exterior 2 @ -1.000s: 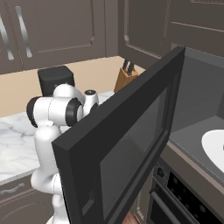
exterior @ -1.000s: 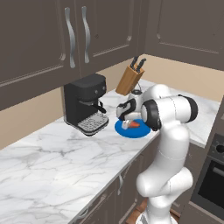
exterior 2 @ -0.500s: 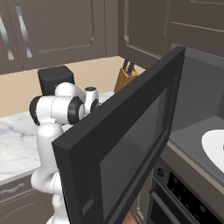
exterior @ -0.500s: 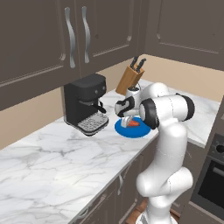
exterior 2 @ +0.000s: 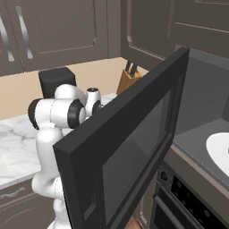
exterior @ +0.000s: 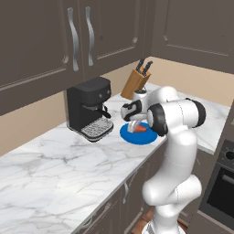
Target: Pick the sweet potato from the counter and place it in the microwave. Then turn on the microwave.
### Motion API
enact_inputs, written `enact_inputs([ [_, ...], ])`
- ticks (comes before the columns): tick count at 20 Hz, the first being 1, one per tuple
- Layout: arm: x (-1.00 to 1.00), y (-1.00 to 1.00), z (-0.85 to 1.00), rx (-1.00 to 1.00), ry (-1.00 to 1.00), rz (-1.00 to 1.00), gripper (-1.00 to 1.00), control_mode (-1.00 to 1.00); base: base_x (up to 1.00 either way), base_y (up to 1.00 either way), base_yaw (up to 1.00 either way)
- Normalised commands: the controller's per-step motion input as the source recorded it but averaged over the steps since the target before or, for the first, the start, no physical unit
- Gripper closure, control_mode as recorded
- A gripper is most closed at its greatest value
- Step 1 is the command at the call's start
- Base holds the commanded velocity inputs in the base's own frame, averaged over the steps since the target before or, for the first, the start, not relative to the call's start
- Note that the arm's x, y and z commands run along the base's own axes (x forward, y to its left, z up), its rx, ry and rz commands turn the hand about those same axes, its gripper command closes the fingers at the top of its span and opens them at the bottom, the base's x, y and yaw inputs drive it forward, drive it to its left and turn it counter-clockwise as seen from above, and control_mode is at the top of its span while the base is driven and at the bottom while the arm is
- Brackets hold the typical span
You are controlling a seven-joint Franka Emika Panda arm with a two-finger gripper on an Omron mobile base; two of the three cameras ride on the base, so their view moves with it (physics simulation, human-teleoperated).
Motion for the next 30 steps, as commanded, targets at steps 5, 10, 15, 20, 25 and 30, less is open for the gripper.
enact_inputs([
  [5,-0.26,-0.01,0.16,0.00,-0.02,0.00,1.00,-1.00,0.00,0.00,0.00],
  [10,-0.30,0.00,0.18,0.00,-0.03,-0.05,1.00,-1.00,0.00,0.00,0.00],
  [15,-0.32,0.00,0.20,0.00,0.00,-0.15,1.00,-1.00,0.00,0.00,0.00],
  [20,-0.29,0.00,0.25,0.03,0.01,-0.18,1.00,-1.00,0.00,0.00,0.00],
  [25,-0.31,0.00,0.27,0.05,0.01,-0.19,1.00,-1.00,0.00,0.00,0.00],
  [30,-0.37,0.00,0.25,0.06,0.00,-0.17,1.00,-1.00,0.00,0.00,0.00],
])
